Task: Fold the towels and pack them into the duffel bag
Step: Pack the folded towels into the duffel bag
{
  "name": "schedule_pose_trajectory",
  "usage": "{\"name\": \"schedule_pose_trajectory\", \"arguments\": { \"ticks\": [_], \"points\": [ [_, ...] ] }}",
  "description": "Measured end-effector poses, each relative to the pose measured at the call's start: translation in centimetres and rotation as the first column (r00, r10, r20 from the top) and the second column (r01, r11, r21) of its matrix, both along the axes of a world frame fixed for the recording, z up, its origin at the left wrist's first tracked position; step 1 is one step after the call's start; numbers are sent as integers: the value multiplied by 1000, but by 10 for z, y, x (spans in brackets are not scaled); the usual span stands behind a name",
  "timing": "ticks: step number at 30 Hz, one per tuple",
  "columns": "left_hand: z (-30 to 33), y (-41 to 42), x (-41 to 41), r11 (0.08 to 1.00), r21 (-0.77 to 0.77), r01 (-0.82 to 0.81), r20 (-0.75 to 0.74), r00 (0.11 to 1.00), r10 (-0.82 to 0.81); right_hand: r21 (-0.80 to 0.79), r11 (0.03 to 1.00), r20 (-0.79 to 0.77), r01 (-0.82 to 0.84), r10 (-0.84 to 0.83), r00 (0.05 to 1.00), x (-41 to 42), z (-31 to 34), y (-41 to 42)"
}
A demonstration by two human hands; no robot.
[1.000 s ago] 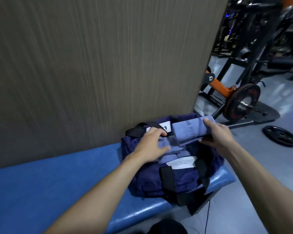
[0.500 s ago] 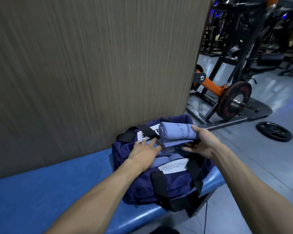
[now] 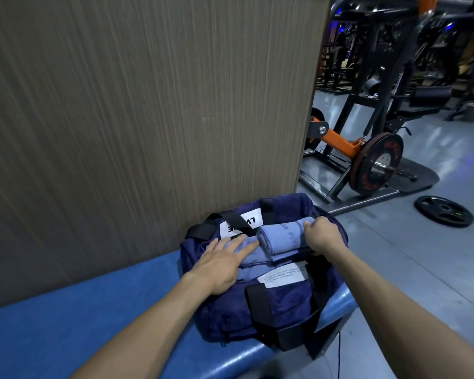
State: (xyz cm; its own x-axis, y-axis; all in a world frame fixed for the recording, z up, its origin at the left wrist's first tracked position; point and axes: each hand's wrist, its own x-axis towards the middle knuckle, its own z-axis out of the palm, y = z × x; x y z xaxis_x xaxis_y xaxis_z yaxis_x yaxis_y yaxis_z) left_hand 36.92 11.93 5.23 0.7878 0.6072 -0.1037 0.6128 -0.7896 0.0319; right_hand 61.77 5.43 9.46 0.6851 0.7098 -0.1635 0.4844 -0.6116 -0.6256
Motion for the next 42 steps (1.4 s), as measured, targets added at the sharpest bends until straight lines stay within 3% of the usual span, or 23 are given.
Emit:
{"name": "schedule_pose_trajectory", "arguments": {
  "ticks": [5,13,16,18,21,24,27,29,31,34,37,40,42],
  "points": [
    [-7,-5,-2,1000,23,-14,19,1000,14,-102,994,205,30,-9,979,7,0,0],
    [-7,-8,-3,1000,16,-8,12,1000,7,-15,995,-5,98,-99,995,9,-8,9],
    [3,-6,-2,998,-64,-18,27,999,20,-37,996,14,75,-75,997,5,-12,6],
    [13,-7,6,996,-86,-17,114,993,27,-40,997,21,63,-62,998,5,-11,7],
    [24,-13,33,999,4,46,274,961,-45,-63,998,38,23,-20,999,5,-7,3],
    [25,-18,69,986,71,152,253,953,-165,-180,975,108,-133,153,982,7,3,-3],
    [10,-22,93,963,170,209,111,967,-230,-355,881,100,-313,369,924,7,16,-10],
    [-1,-24,101,966,186,182,78,977,-199,-533,777,196,-335,499,844,5,23,-15],
    [-3,-23,105,974,158,161,86,981,-177,-653,693,347,-306,633,692,1,34,-21],
    [2,-21,104,985,75,155,65,985,-160,-728,593,438,-346,789,431,3,47,-26],
    [-1,-19,101,987,-33,155,68,986,-152,-687,559,428,-464,828,363,9,58,-34],
    [5,-19,98,976,-150,158,121,983,-140,-574,528,376,-626,849,372,10,69,-41],
    [16,-19,93,954,-222,203,238,960,-149,-504,531,358,-681,846,395,13,74,-45]
  ]
}}
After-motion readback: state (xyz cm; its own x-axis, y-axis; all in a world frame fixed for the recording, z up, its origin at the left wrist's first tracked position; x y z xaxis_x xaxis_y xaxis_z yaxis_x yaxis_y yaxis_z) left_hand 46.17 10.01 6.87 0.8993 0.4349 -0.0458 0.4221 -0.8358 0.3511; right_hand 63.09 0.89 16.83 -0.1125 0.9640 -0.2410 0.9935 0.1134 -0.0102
